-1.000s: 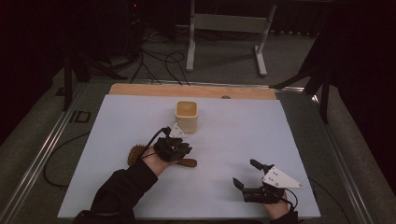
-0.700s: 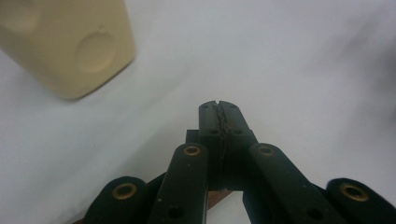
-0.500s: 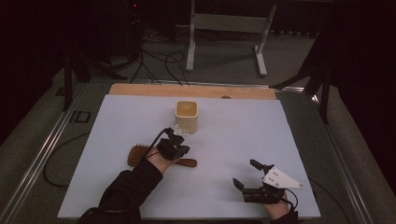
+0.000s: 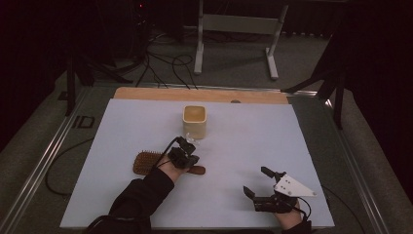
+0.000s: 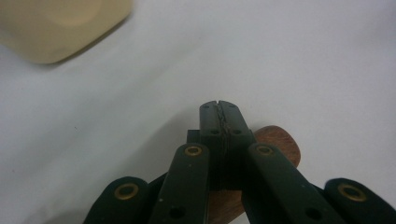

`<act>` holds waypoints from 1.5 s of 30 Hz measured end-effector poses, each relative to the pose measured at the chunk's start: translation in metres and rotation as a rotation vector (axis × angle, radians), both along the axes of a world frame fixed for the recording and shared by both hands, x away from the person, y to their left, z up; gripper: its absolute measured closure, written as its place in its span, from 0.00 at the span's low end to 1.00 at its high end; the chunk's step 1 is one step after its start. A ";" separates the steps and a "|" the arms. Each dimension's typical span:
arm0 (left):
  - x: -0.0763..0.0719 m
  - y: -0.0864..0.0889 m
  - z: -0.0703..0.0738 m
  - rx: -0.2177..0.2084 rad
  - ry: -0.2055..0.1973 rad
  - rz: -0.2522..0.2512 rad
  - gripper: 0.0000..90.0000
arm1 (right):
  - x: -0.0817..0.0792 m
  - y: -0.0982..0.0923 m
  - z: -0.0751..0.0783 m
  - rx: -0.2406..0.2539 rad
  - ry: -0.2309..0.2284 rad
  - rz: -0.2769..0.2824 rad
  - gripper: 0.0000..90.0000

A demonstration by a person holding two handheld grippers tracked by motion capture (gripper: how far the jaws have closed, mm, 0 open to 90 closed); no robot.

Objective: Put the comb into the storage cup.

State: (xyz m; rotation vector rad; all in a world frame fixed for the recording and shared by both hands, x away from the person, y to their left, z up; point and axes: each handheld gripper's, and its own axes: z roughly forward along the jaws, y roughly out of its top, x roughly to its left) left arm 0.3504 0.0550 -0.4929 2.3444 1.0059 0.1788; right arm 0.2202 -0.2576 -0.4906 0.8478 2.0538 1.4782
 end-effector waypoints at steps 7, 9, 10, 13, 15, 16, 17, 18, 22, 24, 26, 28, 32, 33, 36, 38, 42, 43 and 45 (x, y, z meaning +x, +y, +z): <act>0.001 -0.001 -0.005 0.011 0.016 -0.001 1.00 | 0.000 0.000 0.000 0.000 -0.002 -0.001 0.10; 0.000 -0.001 -0.006 0.010 0.021 -0.005 1.00 | 0.000 0.000 0.000 0.000 -0.001 -0.001 0.10; -0.001 -0.003 -0.006 0.016 0.020 -0.011 1.00 | 0.000 0.000 0.000 0.000 -0.001 -0.002 0.10; -0.004 -0.004 -0.006 0.018 0.021 -0.024 1.00 | 0.000 0.000 0.000 0.001 -0.001 -0.003 0.10; -0.006 -0.004 -0.006 0.012 0.023 -0.026 1.00 | 0.000 -0.001 0.000 0.002 -0.002 -0.005 0.10; -0.007 -0.003 -0.006 0.015 0.024 -0.030 1.00 | 0.000 -0.001 0.000 0.002 -0.002 -0.005 0.10; -0.007 -0.003 -0.006 0.015 0.024 -0.030 1.00 | 0.000 -0.001 0.000 0.002 -0.002 -0.005 0.10; -0.008 -0.002 -0.005 0.007 0.033 -0.034 1.00 | 0.000 -0.001 0.000 0.001 -0.001 -0.006 0.10; -0.012 0.000 -0.006 0.011 0.051 -0.048 1.00 | 0.000 -0.001 0.001 0.000 -0.001 -0.006 0.10; -0.014 0.001 -0.006 0.019 0.049 -0.051 1.00 | 0.000 -0.001 0.001 0.001 -0.002 -0.007 0.10; -0.017 0.001 -0.005 0.026 0.051 -0.056 1.00 | 0.000 -0.001 0.001 0.002 -0.002 -0.007 0.10; -0.021 0.002 -0.004 0.034 0.052 -0.068 1.00 | 0.000 -0.001 0.001 0.000 -0.001 -0.010 0.10; -0.026 0.007 -0.002 0.015 0.067 -0.083 1.00 | 0.000 -0.002 0.001 0.000 -0.001 -0.011 0.10; -0.027 0.008 -0.001 0.017 0.066 -0.088 1.00 | 0.000 -0.001 0.001 0.000 0.000 -0.010 0.10; -0.030 0.009 -0.001 0.027 0.063 -0.094 1.00 | 0.000 -0.001 0.001 -0.002 -0.001 -0.009 0.10; -0.032 0.009 -0.002 0.035 0.062 -0.095 1.00 | 0.000 -0.001 0.001 -0.004 -0.004 -0.009 0.10; -0.038 0.011 -0.001 0.050 0.058 -0.107 1.00 | 0.000 -0.001 0.001 -0.002 -0.002 -0.012 0.10; -0.039 0.012 -0.001 0.054 0.056 -0.108 1.00 | 0.000 -0.001 0.001 0.000 0.000 -0.012 0.10; -0.042 0.015 -0.002 0.048 0.065 -0.107 1.00 | 0.000 -0.002 0.001 -0.001 -0.001 -0.013 0.10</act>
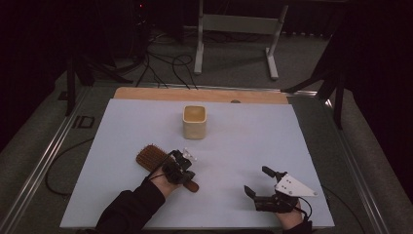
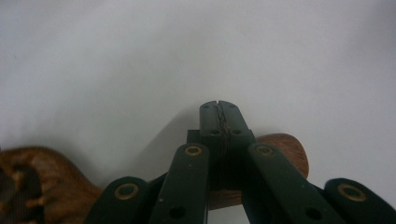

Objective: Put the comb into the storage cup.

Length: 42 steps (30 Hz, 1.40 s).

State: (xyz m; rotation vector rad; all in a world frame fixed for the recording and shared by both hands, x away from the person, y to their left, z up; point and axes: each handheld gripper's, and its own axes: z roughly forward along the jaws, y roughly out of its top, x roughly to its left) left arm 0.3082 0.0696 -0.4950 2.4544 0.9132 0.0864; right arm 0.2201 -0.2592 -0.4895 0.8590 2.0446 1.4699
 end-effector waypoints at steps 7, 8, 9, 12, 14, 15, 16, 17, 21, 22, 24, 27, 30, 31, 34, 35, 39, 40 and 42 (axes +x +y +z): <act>-0.013 0.010 -0.001 0.025 0.005 -0.004 1.00 | -0.001 -0.001 0.001 0.002 -0.003 -0.002 0.10; -0.013 0.010 -0.001 0.025 0.005 -0.004 1.00 | -0.001 -0.001 0.001 0.002 -0.003 -0.002 0.10; -0.016 0.015 0.001 0.028 0.001 -0.003 1.00 | 0.000 -0.001 0.001 0.001 -0.004 -0.001 0.10; -0.021 0.022 0.004 0.029 -0.001 0.000 1.00 | 0.000 -0.001 0.001 0.003 -0.002 -0.004 0.10; -0.023 0.024 0.004 0.033 0.002 -0.003 1.00 | 0.000 -0.001 0.001 0.002 -0.002 -0.006 0.10; -0.025 0.026 0.004 0.045 0.000 -0.006 1.00 | 0.000 -0.001 0.001 0.003 -0.002 -0.006 0.10; -0.027 0.028 0.004 0.055 -0.003 -0.006 1.00 | 0.000 -0.001 0.001 0.003 -0.002 -0.007 0.10; -0.028 0.030 0.003 0.059 0.003 -0.005 1.00 | 0.000 -0.001 0.001 0.002 -0.003 -0.007 0.10; -0.034 0.039 0.004 0.067 0.000 -0.002 1.00 | 0.000 -0.001 0.001 0.002 -0.002 -0.007 0.10; -0.036 0.042 0.004 0.068 -0.002 0.000 1.00 | 0.000 -0.001 0.001 0.003 -0.001 -0.007 0.10; -0.038 0.048 0.006 0.071 0.000 0.006 1.00 | 0.000 -0.001 0.001 0.001 -0.003 -0.008 0.10; -0.041 0.057 0.006 0.082 -0.002 0.022 1.00 | 0.000 0.000 0.001 0.000 0.000 -0.010 0.10; -0.042 0.066 0.008 0.093 -0.015 0.037 1.00 | 0.000 0.000 0.001 -0.001 0.000 -0.010 0.10; -0.042 0.069 0.008 0.098 -0.020 0.041 1.00 | 0.000 0.000 0.001 -0.001 0.000 -0.009 0.10; -0.042 0.078 0.010 0.099 -0.014 0.059 1.00 | 0.000 0.000 0.001 -0.001 0.000 -0.011 0.10; -0.042 0.080 0.010 0.101 -0.015 0.064 1.00 | 0.000 0.000 0.001 0.000 0.001 -0.011 0.10; -0.043 0.088 0.010 0.116 -0.017 0.079 1.00 | 0.000 0.000 0.001 0.000 0.001 -0.010 0.10; -0.043 0.090 0.010 0.119 -0.018 0.082 1.00 | 0.000 0.000 0.001 0.000 0.000 -0.010 0.10; -0.043 0.094 0.010 0.122 -0.020 0.087 1.00 | 0.000 0.000 0.001 0.000 0.000 -0.010 0.10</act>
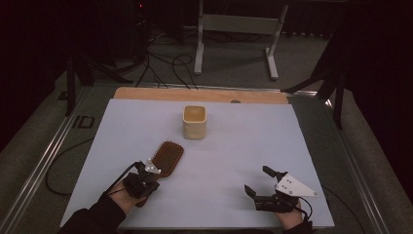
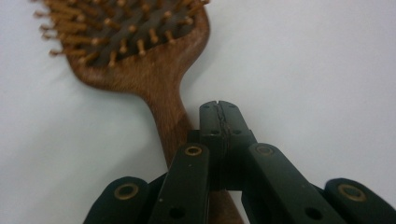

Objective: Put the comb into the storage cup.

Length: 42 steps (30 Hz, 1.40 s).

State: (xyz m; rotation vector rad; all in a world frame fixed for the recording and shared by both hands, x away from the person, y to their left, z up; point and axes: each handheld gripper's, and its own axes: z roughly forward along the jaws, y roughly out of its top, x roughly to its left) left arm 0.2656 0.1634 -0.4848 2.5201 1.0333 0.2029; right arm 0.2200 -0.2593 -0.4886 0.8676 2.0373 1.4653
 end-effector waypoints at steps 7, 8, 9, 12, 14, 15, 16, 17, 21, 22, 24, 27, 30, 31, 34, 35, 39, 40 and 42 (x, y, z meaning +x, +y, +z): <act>0.002 0.011 -0.001 0.041 0.014 0.009 1.00 | 0.000 0.000 0.000 0.001 0.001 0.000 0.10; 0.002 0.012 -0.002 0.050 0.016 0.009 1.00 | 0.000 0.000 0.000 0.001 0.001 0.000 0.10; 0.002 0.014 -0.002 0.045 0.014 0.016 1.00 | 0.000 0.000 0.000 -0.001 0.000 0.000 0.10; 0.002 0.017 -0.003 0.053 0.018 0.017 1.00 | 0.000 0.000 0.000 0.000 0.003 0.002 0.10; 0.002 0.019 -0.002 0.059 0.020 0.009 1.00 | 0.000 0.000 0.000 0.000 0.003 0.002 0.10; 0.002 0.019 -0.002 0.057 0.019 0.012 1.00 | 0.000 0.001 0.000 0.001 0.003 0.002 0.10; 0.002 0.020 -0.001 0.060 0.028 0.000 1.00 | 0.001 0.000 0.000 -0.005 0.001 0.005 0.10; 0.002 0.021 0.000 0.064 0.033 -0.015 1.00 | 0.001 0.001 -0.001 -0.005 0.002 0.006 0.10; -0.001 0.021 0.003 0.076 0.049 -0.049 1.00 | 0.000 0.001 0.000 -0.006 0.001 0.003 0.10; -0.001 0.021 0.004 0.080 0.045 -0.055 1.00 | 0.000 0.001 0.000 -0.005 0.002 0.002 0.10; -0.002 0.022 0.007 0.073 0.050 -0.055 1.00 | 0.000 0.001 0.000 -0.004 0.003 0.001 0.10; -0.001 0.025 0.012 0.061 0.044 -0.054 1.00 | 0.000 0.001 0.000 -0.005 -0.001 0.007 0.10; 0.002 0.028 0.018 0.067 0.034 -0.043 0.96 | 0.000 0.001 0.000 -0.006 0.002 0.003 0.10; 0.002 0.028 0.019 0.066 0.030 -0.038 0.96 | 0.000 0.000 0.000 -0.005 0.002 0.001 0.10; 0.005 0.031 0.022 0.071 0.028 -0.028 0.93 | 0.000 0.001 0.000 -0.005 -0.001 0.002 0.10; 0.006 0.031 0.024 0.078 0.026 -0.026 0.91 | 0.000 0.001 0.000 -0.006 -0.003 0.003 0.10; 0.009 0.032 0.027 0.092 0.019 -0.016 0.80 | 0.000 0.001 0.000 -0.008 -0.001 0.001 0.10; 0.010 0.033 0.027 0.090 0.019 -0.014 0.78 | 0.000 0.001 0.000 -0.007 0.001 0.000 0.10; 0.013 0.033 0.028 0.093 0.017 -0.006 0.73 | 0.000 0.001 -0.001 -0.009 -0.002 0.002 0.10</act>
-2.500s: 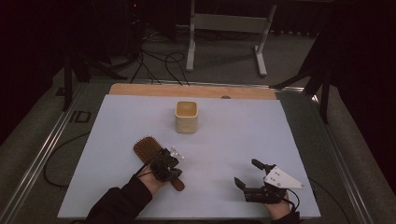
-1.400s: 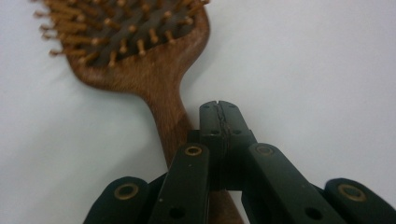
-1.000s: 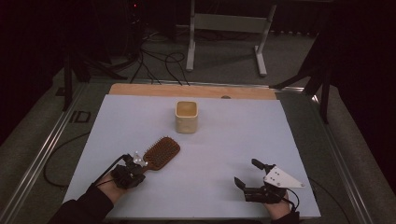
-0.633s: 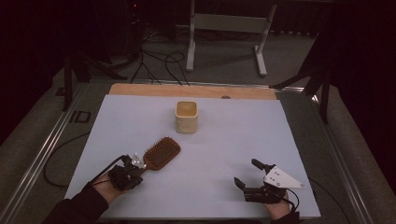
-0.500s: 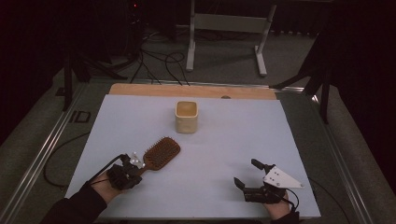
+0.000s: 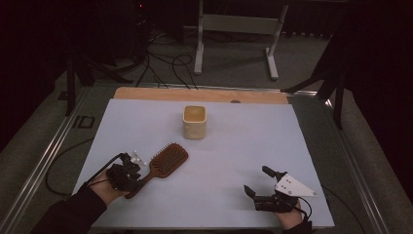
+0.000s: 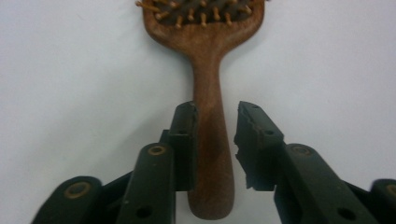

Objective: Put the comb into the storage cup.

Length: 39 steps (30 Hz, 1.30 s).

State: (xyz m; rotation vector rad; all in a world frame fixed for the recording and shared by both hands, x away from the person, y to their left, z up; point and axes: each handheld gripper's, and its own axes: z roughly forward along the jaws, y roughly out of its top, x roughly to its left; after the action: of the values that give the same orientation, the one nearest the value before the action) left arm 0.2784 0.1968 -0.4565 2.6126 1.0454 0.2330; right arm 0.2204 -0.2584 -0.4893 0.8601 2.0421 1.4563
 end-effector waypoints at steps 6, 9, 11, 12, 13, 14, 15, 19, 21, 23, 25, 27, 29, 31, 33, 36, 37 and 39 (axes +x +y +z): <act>0.006 -0.005 -0.003 0.043 0.006 0.033 0.39 | 0.000 0.000 0.000 -0.001 0.001 0.001 0.10; 0.010 -0.010 -0.006 0.061 0.020 0.054 0.20 | 0.000 0.000 0.000 0.000 0.004 0.001 0.10; 0.013 -0.012 -0.007 0.062 0.021 0.066 0.12 | 0.000 0.001 0.000 -0.001 0.004 0.000 0.10; 0.013 -0.012 -0.007 0.062 0.021 0.066 0.08 | 0.000 0.001 0.000 -0.001 0.004 0.000 0.10; 0.016 -0.013 -0.007 0.045 0.039 0.062 0.06 | 0.000 0.001 0.000 0.001 0.004 0.001 0.10; 0.016 -0.013 -0.007 0.045 0.039 0.062 0.06 | 0.000 0.001 0.000 0.001 0.004 0.001 0.10; 0.018 -0.014 -0.009 0.038 0.055 0.054 0.04 | 0.000 0.000 0.000 0.000 0.003 0.000 0.10; 0.022 -0.018 -0.012 0.048 0.072 0.039 0.03 | 0.000 0.001 0.000 0.001 0.004 0.001 0.10; 0.024 -0.019 -0.012 0.042 0.076 0.039 0.03 | 0.000 0.001 0.000 -0.001 0.006 0.001 0.10; 0.026 -0.021 -0.013 0.045 0.084 0.041 0.03 | 0.000 0.001 0.000 -0.002 0.006 0.001 0.10; 0.028 -0.022 -0.014 0.036 0.092 0.041 0.04 | 0.000 0.000 0.000 -0.001 0.004 0.001 0.10; 0.030 -0.021 -0.015 0.023 0.106 0.042 0.09 | 0.000 0.000 -0.001 0.000 0.005 0.000 0.10; 0.032 -0.022 -0.017 0.026 0.111 0.043 0.14 | 0.000 0.001 -0.001 -0.001 0.007 0.001 0.10; 0.035 -0.022 -0.019 0.040 0.117 0.043 0.14 | 0.000 0.001 -0.001 -0.001 0.006 0.001 0.10; 0.037 -0.021 -0.020 0.042 0.119 0.044 0.15 | 0.000 0.000 -0.001 -0.001 0.005 0.001 0.10; 0.038 -0.021 -0.020 0.046 0.122 0.042 0.17 | 0.000 0.000 -0.001 0.001 0.005 0.001 0.10; 0.040 -0.021 -0.021 0.044 0.124 0.042 0.18 | 0.000 0.001 -0.001 -0.001 0.006 0.001 0.10; 0.040 -0.022 -0.021 0.043 0.130 0.039 0.19 | 0.000 0.001 -0.001 -0.001 0.005 0.001 0.10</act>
State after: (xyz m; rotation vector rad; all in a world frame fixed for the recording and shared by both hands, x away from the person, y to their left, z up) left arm 0.3182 0.1751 -0.4776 2.6786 1.1471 0.0958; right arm 0.2205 -0.2579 -0.4899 0.8632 2.0475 1.4550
